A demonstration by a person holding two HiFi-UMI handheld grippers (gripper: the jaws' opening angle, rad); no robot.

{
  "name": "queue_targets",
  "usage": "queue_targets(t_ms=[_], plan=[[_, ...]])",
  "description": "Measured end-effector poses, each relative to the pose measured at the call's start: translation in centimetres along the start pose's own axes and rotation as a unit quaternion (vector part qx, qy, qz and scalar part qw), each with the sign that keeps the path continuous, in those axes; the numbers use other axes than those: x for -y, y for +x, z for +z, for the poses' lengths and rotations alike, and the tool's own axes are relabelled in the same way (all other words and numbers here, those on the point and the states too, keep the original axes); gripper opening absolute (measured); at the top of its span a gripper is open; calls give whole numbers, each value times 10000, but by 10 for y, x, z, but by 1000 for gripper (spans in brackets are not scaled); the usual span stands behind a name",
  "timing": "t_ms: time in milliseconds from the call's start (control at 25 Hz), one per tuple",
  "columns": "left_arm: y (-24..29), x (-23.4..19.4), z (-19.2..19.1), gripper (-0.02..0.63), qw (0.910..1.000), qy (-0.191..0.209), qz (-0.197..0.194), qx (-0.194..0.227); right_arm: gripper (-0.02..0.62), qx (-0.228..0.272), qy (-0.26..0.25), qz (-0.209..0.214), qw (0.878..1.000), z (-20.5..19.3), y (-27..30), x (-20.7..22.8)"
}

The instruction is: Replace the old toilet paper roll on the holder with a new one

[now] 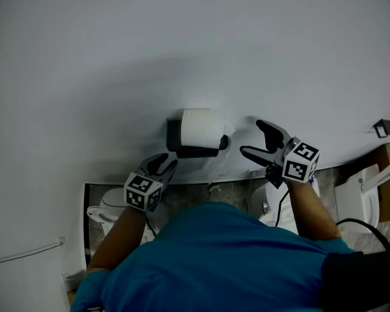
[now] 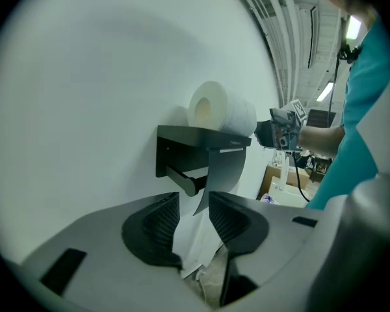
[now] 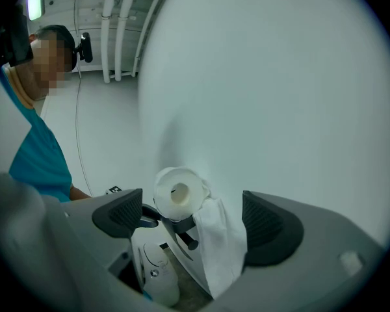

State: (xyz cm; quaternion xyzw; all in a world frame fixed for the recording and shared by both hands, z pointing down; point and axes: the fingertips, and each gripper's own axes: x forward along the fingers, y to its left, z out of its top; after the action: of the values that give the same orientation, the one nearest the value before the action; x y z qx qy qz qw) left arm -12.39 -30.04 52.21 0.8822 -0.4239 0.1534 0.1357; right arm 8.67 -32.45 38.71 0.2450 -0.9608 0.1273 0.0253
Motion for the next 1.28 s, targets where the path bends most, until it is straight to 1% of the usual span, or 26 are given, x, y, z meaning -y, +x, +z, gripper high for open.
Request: queue_targets(t_ms=[80, 160, 240, 320, 360, 400, 480, 520, 680, 720, 800, 1040, 1280], plan=[[-15, -5, 5, 126, 9997, -113, 11, 226, 468, 3, -16, 63, 10000, 0, 1, -2], [-35, -14, 17, 126, 9980, -242, 64, 573, 466, 16, -14, 139, 9999, -1, 2, -4], [-58, -24, 36, 126, 9937, -352, 138, 1054, 465, 23, -31, 219, 9998, -3, 3, -6], [-82, -30, 57, 124, 9864, -410, 125, 1587, 455, 41, -121, 254, 9996, -5, 3, -9], [-93, -30, 67, 109, 9823, -409, 87, 1823, 432, 67, -189, 238, 9995, -6, 3, -9], [-103, -28, 77, 61, 9788, -400, 62, 2008, 404, 104, -264, 203, 9994, -6, 1, -10], [-115, -23, 91, 24, 9745, -398, 60, 2208, 294, 208, -402, 99, 9989, -6, -3, -10], [-118, -21, 95, 15, 9732, -407, 61, 2261, 227, 266, -447, 44, 9986, -6, -5, -10], [-122, -13, 102, 11, 9705, -471, 34, 2365, 58, 421, -547, -226, 9974, -7, -10, -9], [-123, -13, 104, 11, 9701, -480, 31, 2377, 7, 422, -575, -294, 9970, -7, -10, -9], [-124, -13, 107, 11, 9696, -494, 43, 2397, 3, 393, -616, -353, 9967, -8, -8, -9], [-123, -10, 110, 11, 9696, -435, 58, 2407, 2, 252, -712, -302, 9967, -12, -3, -15], [-122, -7, 109, 11, 9703, -390, 22, 2388, 2, 167, -742, -370, 9964, -15, -3, -14]])
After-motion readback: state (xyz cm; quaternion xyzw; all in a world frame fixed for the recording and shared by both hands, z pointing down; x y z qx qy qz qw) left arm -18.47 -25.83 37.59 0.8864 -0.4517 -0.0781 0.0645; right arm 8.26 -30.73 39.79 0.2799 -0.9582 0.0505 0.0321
